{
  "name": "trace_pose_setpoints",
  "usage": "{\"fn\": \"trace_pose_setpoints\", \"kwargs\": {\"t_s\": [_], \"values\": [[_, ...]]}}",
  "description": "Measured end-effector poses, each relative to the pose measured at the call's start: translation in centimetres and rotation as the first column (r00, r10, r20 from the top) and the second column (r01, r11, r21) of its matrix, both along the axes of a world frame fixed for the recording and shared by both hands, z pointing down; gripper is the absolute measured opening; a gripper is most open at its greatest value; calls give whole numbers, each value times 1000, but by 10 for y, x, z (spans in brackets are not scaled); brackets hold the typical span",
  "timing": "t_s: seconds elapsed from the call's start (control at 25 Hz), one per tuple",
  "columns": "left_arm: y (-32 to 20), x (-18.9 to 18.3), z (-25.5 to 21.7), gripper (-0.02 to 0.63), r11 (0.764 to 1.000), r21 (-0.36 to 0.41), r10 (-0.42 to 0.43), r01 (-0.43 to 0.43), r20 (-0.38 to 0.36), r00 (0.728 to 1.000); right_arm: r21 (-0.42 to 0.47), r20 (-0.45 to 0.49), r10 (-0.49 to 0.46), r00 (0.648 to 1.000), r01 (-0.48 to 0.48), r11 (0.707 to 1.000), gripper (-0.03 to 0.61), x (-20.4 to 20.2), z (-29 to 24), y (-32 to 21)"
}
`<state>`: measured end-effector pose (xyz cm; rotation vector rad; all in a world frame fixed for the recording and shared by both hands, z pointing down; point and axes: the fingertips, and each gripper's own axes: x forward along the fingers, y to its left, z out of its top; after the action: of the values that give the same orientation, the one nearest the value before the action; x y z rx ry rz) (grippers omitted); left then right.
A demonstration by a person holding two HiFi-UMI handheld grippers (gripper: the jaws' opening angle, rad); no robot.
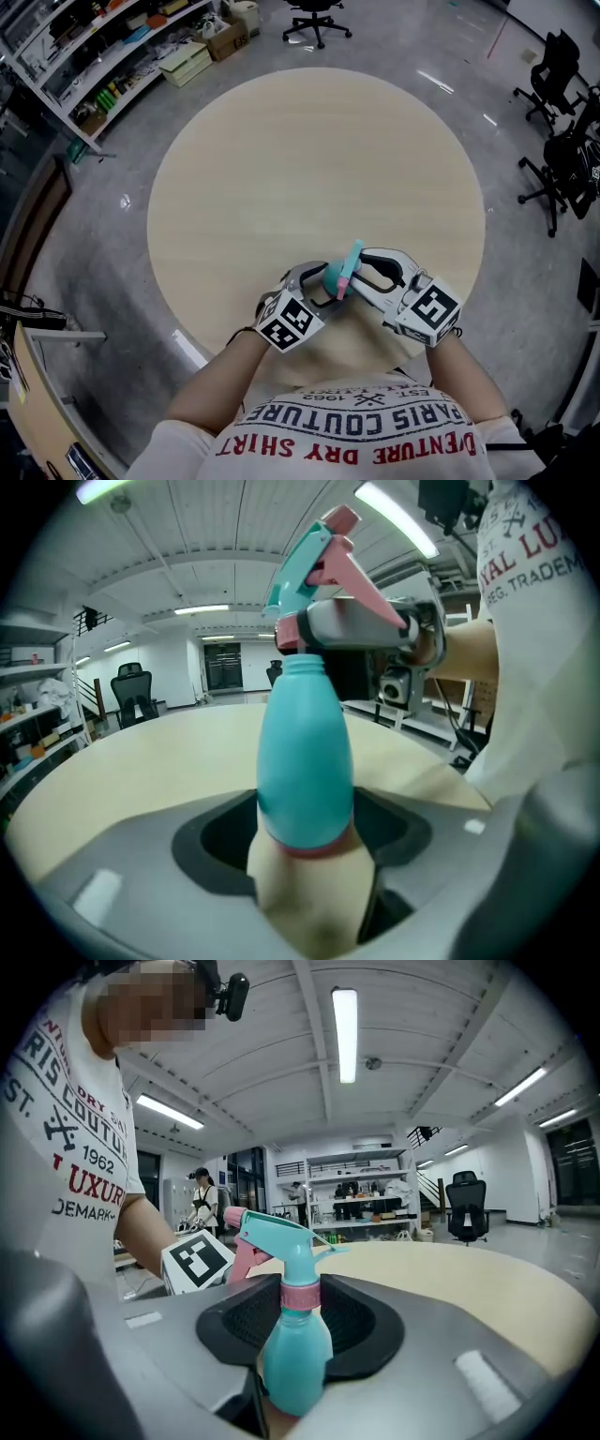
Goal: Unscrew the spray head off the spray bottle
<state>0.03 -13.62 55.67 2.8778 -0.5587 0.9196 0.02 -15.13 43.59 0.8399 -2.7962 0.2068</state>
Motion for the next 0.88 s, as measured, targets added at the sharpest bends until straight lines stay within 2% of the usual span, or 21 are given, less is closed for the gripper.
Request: {"fn": "trace_pose_setpoints", "kwargs": {"t_s": [0.2,0.44,0.6,0.68,0.76,0.88], "values": [[-4,-3,-1,319,1000,2,-12,12,1,1000,50,38,-17,999,15,999,129,-2,-24,-1],[-5,-13,1,319,999,3,-32,32,8,999,144,172,-4,985,-21,989,129,13,-122,-7],[-7,-26,0,319,998,-13,-58,58,21,998,154,158,36,987,-60,986,129,33,-154,-22],[-7,-32,0,319,998,-15,-68,69,20,997,97,138,52,989,-66,993,129,39,-144,-30],[-6,-37,-1,319,997,-14,-76,76,8,997,-28,107,56,993,-53,998,129,40,-109,-37],[-1,-34,-3,319,997,-6,-83,82,-10,997,-218,-27,98,995,-101,971,129,49,-26,-48]]}}
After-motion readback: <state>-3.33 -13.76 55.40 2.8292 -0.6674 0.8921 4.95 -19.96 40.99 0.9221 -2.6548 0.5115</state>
